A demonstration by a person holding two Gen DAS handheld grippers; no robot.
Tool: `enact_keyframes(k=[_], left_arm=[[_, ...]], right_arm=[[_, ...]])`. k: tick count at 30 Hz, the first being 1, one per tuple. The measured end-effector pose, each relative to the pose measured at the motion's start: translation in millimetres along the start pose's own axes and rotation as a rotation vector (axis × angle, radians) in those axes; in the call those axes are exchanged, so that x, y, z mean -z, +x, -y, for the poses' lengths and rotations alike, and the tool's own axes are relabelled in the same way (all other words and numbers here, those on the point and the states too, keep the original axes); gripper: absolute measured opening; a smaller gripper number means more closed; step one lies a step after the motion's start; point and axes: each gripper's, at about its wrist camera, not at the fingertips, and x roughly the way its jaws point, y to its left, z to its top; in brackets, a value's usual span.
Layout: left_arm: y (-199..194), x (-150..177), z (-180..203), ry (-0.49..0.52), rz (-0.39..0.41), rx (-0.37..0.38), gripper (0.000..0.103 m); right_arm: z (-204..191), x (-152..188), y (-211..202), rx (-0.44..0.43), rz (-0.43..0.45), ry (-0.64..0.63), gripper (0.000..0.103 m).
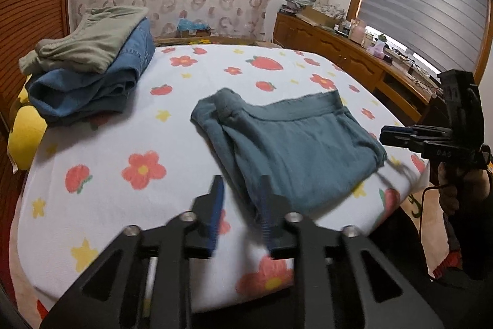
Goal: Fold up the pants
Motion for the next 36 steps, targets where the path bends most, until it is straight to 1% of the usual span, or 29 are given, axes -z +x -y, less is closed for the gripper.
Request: enact_keyframes(k=[3, 4, 5, 6, 13, 17, 20, 30, 36], left_arm=[[4.2, -8.4, 0.8, 0.017, 0.013, -0.027, 0.051], [6.5, -12.3, 0.7, 0.021, 0.017, -0.029, 0.062], [8.6, -15.0, 0.3, 0.021, 0.018, -0.026, 0.069], [9.6, -16.9, -0.2, 0.02, 0.021, -0.024, 0.079], [26.0, -34.7, -1.7, 0.021, 0.026, -0.035, 0.08], [37.6, -40.6, -3.1, 0.014, 0.012, -0.03, 0.08], [44.7, -43.9, -5.2, 0.001, 0.001, -0.04, 0.08], [64.3, -49.6, -4.8, 0.0, -0.046, -0.022, 0.08], [73.7, -47.7, -8.9, -0.021, -0.068, -0.019, 0.08]], right_arm=[[4.4, -7.7, 3.3, 0.028, 0.004, 0.009, 0.041], [4.9, -10.6, 5.3, 0.03, 0.005, 0.01, 0.041], [5.6, -13.7, 8.1, 0.034, 0.004, 0.01, 0.041], [5.5, -16.4, 10.9, 0.038, 0.003, 0.008, 0.041], [3.2, -29.2, 31.3, 0.04, -0.027, -0.002, 0.041], [5.1, -35.9, 43.6, 0.055, -0.047, 0.0, 0.041], [7.0, -40.3, 49.4, 0.066, -0.054, 0.007, 0.042], [6.1, -41.7, 61.7, 0.057, -0.077, 0.013, 0.044], [5.6, -42.1, 69.5, 0.062, -0.091, 0.013, 0.044]])
